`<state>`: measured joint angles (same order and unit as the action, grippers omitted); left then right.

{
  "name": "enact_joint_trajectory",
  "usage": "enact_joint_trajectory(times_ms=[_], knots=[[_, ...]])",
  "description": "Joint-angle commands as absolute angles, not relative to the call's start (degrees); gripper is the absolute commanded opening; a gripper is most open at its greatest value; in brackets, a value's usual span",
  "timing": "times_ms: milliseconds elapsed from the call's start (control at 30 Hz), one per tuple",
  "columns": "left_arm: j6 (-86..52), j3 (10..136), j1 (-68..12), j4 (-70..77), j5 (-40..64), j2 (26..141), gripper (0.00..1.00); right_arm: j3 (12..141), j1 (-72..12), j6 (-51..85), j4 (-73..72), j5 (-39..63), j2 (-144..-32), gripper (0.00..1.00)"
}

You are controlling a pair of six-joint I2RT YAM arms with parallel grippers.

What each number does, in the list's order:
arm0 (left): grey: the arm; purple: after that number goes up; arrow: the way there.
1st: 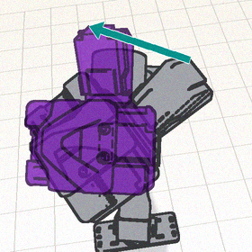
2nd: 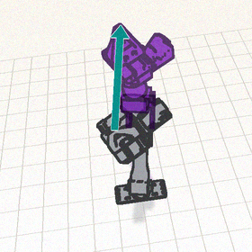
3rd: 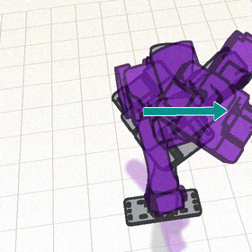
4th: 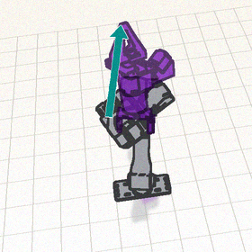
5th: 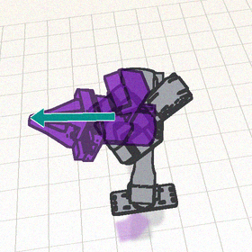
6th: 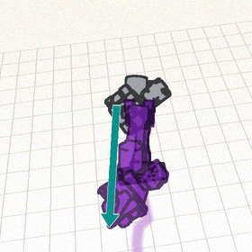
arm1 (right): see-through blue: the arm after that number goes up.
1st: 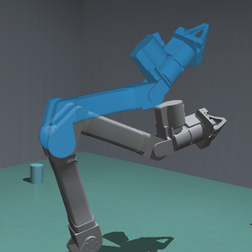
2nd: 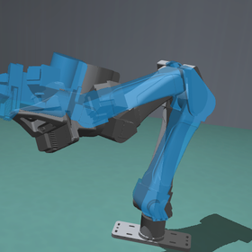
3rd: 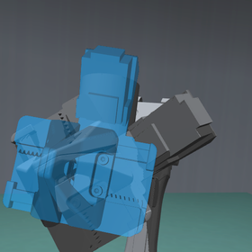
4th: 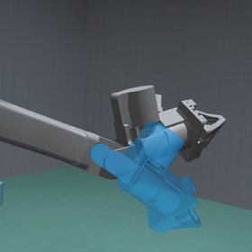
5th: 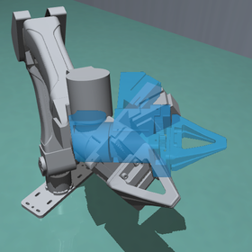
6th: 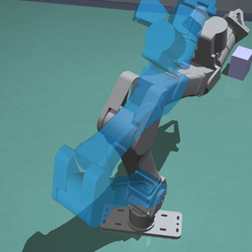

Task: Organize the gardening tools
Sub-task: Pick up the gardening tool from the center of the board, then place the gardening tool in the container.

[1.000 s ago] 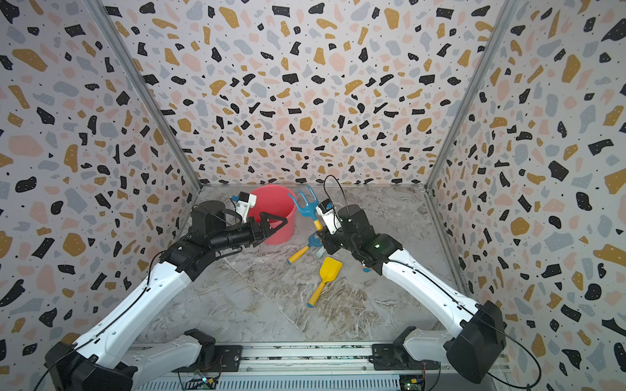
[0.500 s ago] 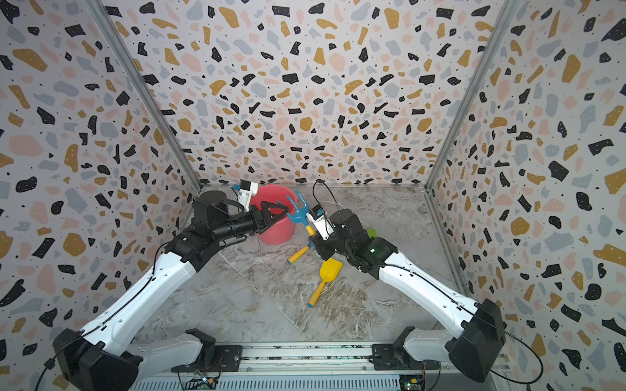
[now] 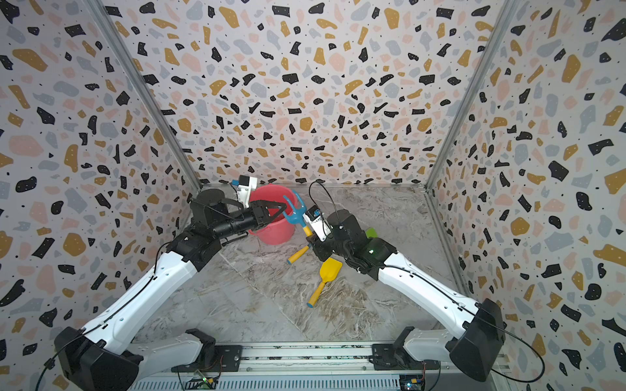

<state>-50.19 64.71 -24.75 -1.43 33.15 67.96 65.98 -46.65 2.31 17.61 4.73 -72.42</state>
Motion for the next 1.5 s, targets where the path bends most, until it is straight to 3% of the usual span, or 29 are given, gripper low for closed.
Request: enact_joint_trajectory(times_ms=[0, 100, 333, 533, 633, 867, 900, 933, 967, 1333, 1467], knots=[[-48.9, 64.7, -25.4, 3.5, 33.2, 68.2, 0.09, 68.8, -47.1, 1.9, 18.2, 4.7, -71.6, 0.00], [-48.4, 64.9, -25.7, 4.0, 33.2, 68.4, 0.00, 69.3, -47.2, 1.6, 18.7, 4.5, -72.1, 0.00], [-44.6, 64.5, -26.0, 4.7, 32.2, 68.3, 0.00, 70.1, -47.1, 1.2, 19.0, 3.7, -72.8, 0.00], [-43.0, 63.8, -26.0, 6.8, 32.0, 68.5, 0.00, 70.2, -47.1, 1.0, 19.0, 1.1, -72.7, 0.14], [-42.5, 63.3, -26.1, 7.9, 31.9, 68.5, 0.00, 70.1, -47.1, 1.1, 19.0, 0.0, -72.3, 0.27], [-37.5, 63.3, -26.1, 7.5, 28.4, 67.9, 0.00, 69.9, -47.1, 3.3, 20.5, -7.1, -71.1, 0.69], [-36.0, 63.5, -26.1, 6.9, 27.4, 67.7, 0.00, 69.7, -47.1, 3.9, 20.9, -8.5, -70.9, 0.76], [-34.1, 63.8, -26.1, 6.3, 25.6, 67.3, 0.00, 69.5, -47.2, 4.6, 21.5, -10.4, -70.3, 0.94], [-32.8, 64.1, -26.1, 5.8, 24.3, 67.0, 0.00, 69.3, -47.1, 5.1, 22.1, -11.8, -69.9, 0.99], [-13.7, 67.4, -26.0, 3.3, 4.2, 66.0, 0.00, 67.0, -47.0, 16.3, 31.7, -35.3, -65.6, 1.00], [-7.5, 70.2, -26.0, 4.7, -1.8, 67.7, 0.00, 65.6, -46.3, 18.7, 33.1, -37.1, -64.1, 1.00]])
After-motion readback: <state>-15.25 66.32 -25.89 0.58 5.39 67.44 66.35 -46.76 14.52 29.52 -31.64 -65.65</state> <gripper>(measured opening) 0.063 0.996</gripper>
